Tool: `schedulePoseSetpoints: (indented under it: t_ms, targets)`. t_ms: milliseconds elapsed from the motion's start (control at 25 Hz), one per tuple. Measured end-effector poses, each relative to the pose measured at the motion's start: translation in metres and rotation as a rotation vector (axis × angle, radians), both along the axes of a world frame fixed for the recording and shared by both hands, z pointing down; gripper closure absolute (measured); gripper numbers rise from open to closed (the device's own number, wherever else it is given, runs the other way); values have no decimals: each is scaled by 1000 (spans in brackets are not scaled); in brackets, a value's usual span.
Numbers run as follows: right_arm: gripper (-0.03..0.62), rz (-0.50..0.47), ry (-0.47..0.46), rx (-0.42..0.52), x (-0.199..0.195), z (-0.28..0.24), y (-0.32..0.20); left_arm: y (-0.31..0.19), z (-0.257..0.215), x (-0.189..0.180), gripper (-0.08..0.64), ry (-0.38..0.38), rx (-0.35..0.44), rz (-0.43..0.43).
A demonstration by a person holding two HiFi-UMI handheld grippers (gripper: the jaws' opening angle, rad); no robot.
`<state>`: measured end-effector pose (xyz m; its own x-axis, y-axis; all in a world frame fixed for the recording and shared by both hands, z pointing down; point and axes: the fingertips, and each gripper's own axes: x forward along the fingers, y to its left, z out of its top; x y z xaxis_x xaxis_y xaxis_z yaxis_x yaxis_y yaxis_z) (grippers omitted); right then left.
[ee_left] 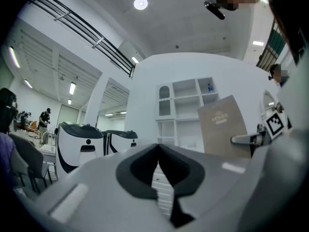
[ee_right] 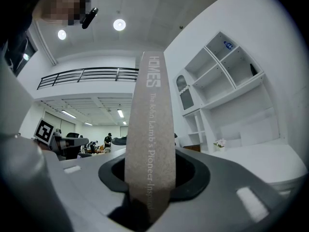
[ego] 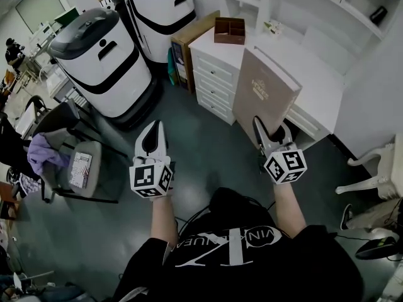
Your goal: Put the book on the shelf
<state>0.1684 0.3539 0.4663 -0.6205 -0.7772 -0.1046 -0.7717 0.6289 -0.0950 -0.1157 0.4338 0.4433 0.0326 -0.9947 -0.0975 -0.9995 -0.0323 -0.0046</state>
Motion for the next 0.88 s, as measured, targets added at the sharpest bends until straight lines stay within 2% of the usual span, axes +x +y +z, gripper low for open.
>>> schedulePoseSetpoints:
  t_ms: [240,400,880]
  targets:
    - [417,10,19,-9,-44,-2,-34,-34,3,-47,560,23,-14,-1]
    - [417,13,20,0,-63,2,-69,-71,5,-62,560,13,-19,10]
    - [417,73,-21,-25,-100,1,-219,-232,-10,-98,560,-28,-27,74]
